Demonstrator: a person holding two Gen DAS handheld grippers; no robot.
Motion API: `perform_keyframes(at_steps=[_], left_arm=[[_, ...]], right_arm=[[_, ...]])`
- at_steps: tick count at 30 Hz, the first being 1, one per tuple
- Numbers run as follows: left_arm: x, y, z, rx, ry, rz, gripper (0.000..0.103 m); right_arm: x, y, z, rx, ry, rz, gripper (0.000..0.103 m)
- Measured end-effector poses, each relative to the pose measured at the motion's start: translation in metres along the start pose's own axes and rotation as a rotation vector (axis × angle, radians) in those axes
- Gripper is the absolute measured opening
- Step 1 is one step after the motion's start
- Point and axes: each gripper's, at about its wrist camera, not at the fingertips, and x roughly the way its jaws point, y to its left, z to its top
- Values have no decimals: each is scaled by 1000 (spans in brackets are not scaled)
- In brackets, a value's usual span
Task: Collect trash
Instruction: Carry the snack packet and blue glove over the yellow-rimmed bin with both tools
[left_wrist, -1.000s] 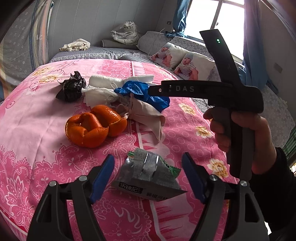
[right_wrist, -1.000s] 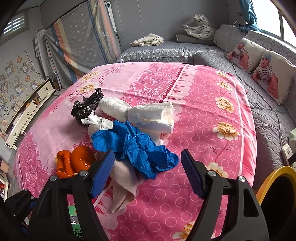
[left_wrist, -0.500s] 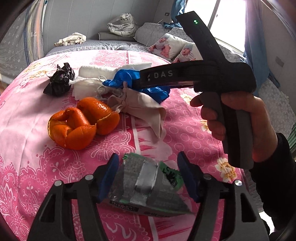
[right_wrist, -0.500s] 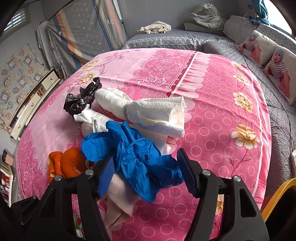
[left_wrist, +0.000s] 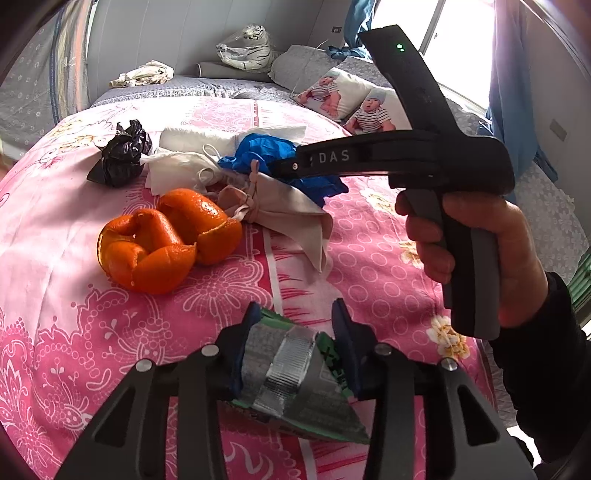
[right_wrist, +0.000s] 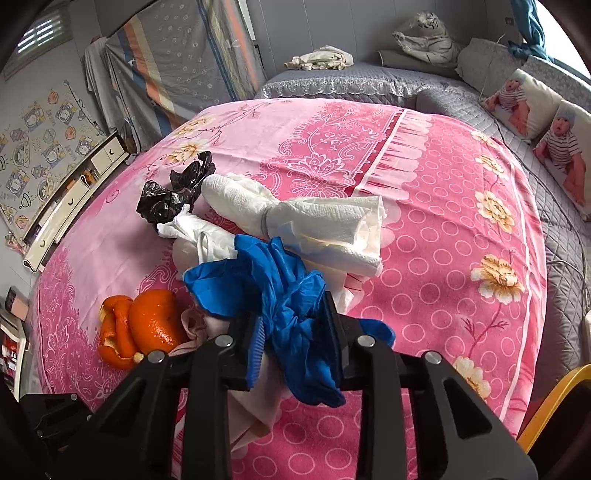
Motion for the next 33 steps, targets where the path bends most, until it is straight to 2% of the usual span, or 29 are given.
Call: perform_keyframes(at_steps=[1, 6, 12, 19, 33], left_arm=[[-2, -1, 0, 5, 0, 1, 32], [-16, -5, 2, 38, -35, 15, 32], [-35, -7, 9, 27, -67, 52, 32], [-63, -28, 26, 77, -132, 83, 32], [-84, -96, 60, 219, -228, 14, 32]], right_arm=[[-2, -2, 0, 5, -2, 0, 25], [-18, -9, 1, 32, -33, 6, 24], [-49, -13, 5, 56, -88, 33, 24], [-86, -19, 6, 80, -139, 37, 24], [-169, -67, -5, 158, -292, -57, 24]])
